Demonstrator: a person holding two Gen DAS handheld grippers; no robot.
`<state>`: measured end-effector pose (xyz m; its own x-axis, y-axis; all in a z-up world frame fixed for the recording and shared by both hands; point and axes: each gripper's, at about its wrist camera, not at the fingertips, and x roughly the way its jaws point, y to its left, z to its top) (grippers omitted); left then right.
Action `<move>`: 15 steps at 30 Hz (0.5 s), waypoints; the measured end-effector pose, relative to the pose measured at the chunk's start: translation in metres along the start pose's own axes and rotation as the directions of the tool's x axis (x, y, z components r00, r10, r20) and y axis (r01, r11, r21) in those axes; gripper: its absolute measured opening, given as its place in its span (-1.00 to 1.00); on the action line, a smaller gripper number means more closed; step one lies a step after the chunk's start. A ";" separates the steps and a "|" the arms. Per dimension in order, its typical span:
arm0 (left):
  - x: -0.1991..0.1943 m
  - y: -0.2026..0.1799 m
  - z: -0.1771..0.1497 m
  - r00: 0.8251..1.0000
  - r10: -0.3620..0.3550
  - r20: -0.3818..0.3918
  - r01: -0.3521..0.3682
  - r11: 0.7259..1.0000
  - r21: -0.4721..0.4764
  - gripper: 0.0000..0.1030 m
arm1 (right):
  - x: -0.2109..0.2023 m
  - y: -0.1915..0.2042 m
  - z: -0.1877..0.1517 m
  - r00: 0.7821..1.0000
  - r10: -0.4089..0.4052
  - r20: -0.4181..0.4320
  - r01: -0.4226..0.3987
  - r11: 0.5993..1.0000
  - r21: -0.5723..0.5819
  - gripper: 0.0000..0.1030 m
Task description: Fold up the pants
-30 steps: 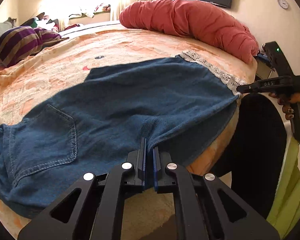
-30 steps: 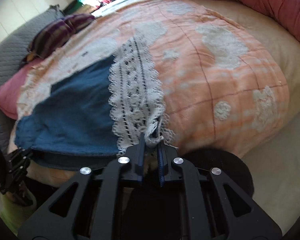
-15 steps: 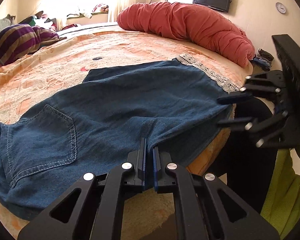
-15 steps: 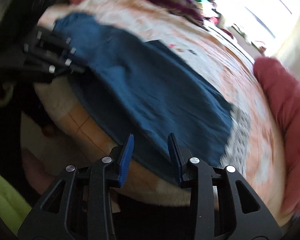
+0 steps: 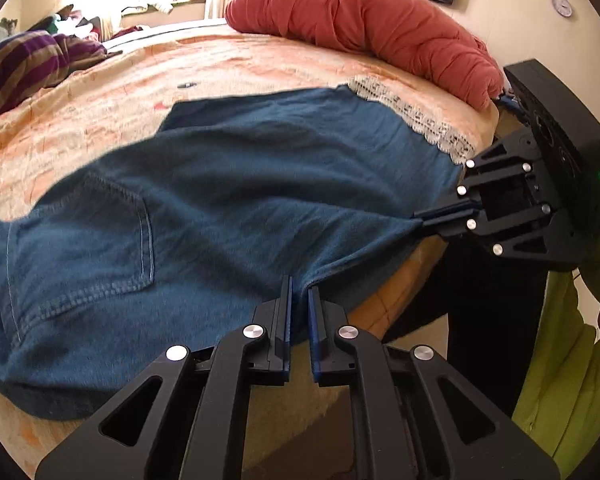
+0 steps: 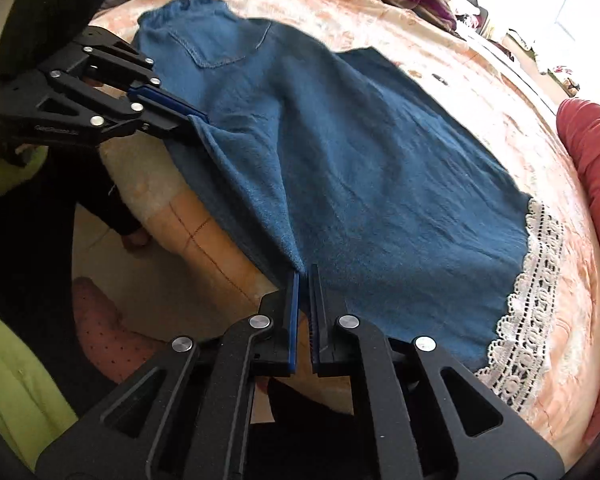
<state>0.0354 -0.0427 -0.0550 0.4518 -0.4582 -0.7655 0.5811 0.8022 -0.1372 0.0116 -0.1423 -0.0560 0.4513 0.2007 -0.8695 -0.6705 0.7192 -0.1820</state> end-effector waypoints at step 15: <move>-0.034 -0.015 -0.001 0.995 0.005 0.095 -0.011 0.998 0.062 -0.34 | -0.050 -0.031 -0.014 0.982 0.058 0.182 -0.083 0.988 0.132 -0.46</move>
<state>0.0102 -0.0387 -0.0274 0.5172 -0.4883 -0.7029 0.6170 0.7819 -0.0892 0.0014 -0.1840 -0.0129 0.5111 0.3596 -0.7807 -0.6219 0.7816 -0.0471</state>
